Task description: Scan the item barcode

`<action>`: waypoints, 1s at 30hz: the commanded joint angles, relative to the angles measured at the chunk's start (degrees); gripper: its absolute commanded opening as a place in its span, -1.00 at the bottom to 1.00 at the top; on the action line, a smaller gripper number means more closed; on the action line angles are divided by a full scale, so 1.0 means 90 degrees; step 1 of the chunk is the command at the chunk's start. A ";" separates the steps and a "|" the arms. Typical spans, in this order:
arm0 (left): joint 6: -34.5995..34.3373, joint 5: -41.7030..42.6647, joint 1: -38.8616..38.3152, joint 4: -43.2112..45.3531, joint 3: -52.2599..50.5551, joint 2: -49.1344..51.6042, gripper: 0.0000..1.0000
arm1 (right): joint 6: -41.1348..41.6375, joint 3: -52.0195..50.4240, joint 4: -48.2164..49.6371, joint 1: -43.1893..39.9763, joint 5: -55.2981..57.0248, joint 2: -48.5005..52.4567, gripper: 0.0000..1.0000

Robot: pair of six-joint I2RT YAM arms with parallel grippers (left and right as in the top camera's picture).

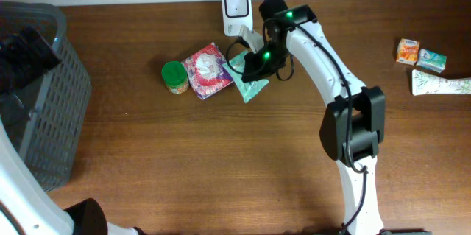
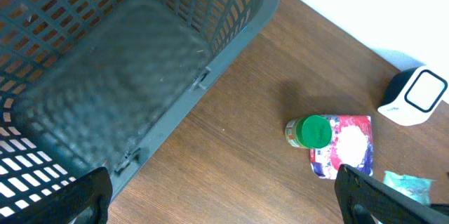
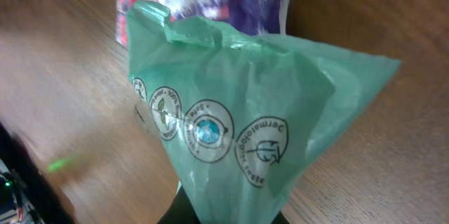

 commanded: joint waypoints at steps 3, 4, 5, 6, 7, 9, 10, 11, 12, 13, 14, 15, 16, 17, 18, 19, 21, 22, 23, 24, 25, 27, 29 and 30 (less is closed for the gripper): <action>-0.0061 0.0019 0.0027 -0.0002 -0.0005 -0.0044 0.98 | -0.0833 0.0231 -0.0036 0.0041 -0.0920 -0.0525 -0.92; -0.0061 0.0019 0.0027 -0.0002 -0.0005 -0.0044 0.98 | -0.1166 0.0228 -0.0015 0.0041 -0.1095 -0.0525 -0.91; -0.0061 0.0019 0.0027 -0.0002 -0.0005 -0.0044 0.98 | -0.1265 0.0228 0.0100 0.0041 -0.1093 -0.0525 -0.91; -0.0061 0.0019 0.0027 -0.0002 -0.0005 -0.0044 0.98 | -0.1270 0.0228 0.0182 0.0041 -0.1090 -0.0525 -0.91; -0.0061 0.0019 0.0027 -0.0002 -0.0005 -0.0044 0.98 | -0.1438 0.0228 0.0245 0.0046 -0.1093 -0.0525 -0.92; -0.0061 0.0019 0.0027 -0.0002 -0.0005 -0.0044 0.98 | -0.1758 0.0228 0.0291 0.0078 -0.1090 -0.0525 -0.91; -0.0061 0.0019 0.0027 -0.0002 -0.0005 -0.0044 0.98 | -0.1931 0.0228 0.0304 0.0119 -0.1088 -0.0525 -0.90; -0.0061 0.0019 0.0027 -0.0002 -0.0005 -0.0044 0.98 | -0.1936 0.0228 0.0321 0.0119 -0.1066 -0.0525 -0.90; -0.0061 0.0019 0.0027 -0.0002 -0.0005 -0.0044 0.98 | -0.1938 0.0228 0.0340 0.0119 -0.1061 -0.0525 -0.90; -0.0061 0.0019 0.0027 -0.0002 -0.0005 -0.0044 0.98 | -0.1938 0.0228 0.0355 0.0119 -0.0988 -0.0525 -0.90; -0.0061 0.0019 0.0027 -0.0002 -0.0005 -0.0044 0.98 | -0.1984 0.0228 0.0359 0.0119 -0.0981 -0.0525 -0.90; -0.0061 0.0019 0.0027 -0.0002 -0.0005 -0.0044 0.98 | -0.1984 0.0228 0.0364 0.0119 -0.0889 -0.0525 -0.90; -0.0061 0.0019 0.0027 -0.0002 -0.0005 -0.0044 0.98 | -0.1982 0.0228 0.0367 0.0119 -0.0763 -0.0522 -0.90; -0.0061 0.0019 0.0027 -0.0002 -0.0005 -0.0044 0.98 | -0.1953 0.0228 0.0333 0.0119 -0.0678 -0.0522 -0.90; -0.0061 0.0019 0.0027 -0.0002 -0.0005 -0.0044 0.98 | -0.1894 0.0228 0.0284 0.0119 -0.0653 -0.0522 -0.90; -0.0061 0.0019 0.0027 -0.0002 -0.0005 -0.0044 0.98 | -0.1603 0.0228 0.0202 0.0119 -0.0580 -0.0522 -0.90; -0.0061 0.0019 0.0027 -0.0002 -0.0005 -0.0044 0.98 | 0.0051 0.0180 -0.0408 0.0119 0.0862 -0.0517 -0.92; -0.0061 0.0019 0.0027 -0.0002 -0.0005 -0.0044 0.98 | 0.0651 0.0058 -0.0624 0.0119 0.1673 -0.0517 -0.92; -0.0061 0.0019 0.0027 -0.0002 -0.0005 -0.0044 0.98 | 0.1379 -0.0206 -0.0690 0.0119 0.2499 -0.0517 -0.91; -0.0061 0.0019 0.0027 -0.0002 -0.0005 -0.0044 0.98 | 0.2346 -0.0449 -0.0721 0.0117 0.3551 -0.0517 -0.92; -0.0061 0.0019 0.0027 -0.0002 -0.0005 -0.0044 0.98 | 0.2856 -0.0593 -0.0731 0.0117 0.4269 -0.0517 -0.92; -0.0061 0.0019 0.0027 -0.0002 -0.0005 -0.0044 0.98 | 0.3985 -0.0906 -0.0787 0.0117 0.5887 -0.0515 -0.92; -0.0061 0.0019 0.0027 -0.0002 -0.0005 -0.0044 0.98 | 0.4461 -0.1260 -0.0741 0.0117 0.6822 -0.0393 -0.92; -0.0061 0.0019 0.0027 -0.0002 -0.0005 -0.0044 0.98 | 0.4537 -0.1341 -0.0719 0.0119 0.7038 -0.0289 -0.92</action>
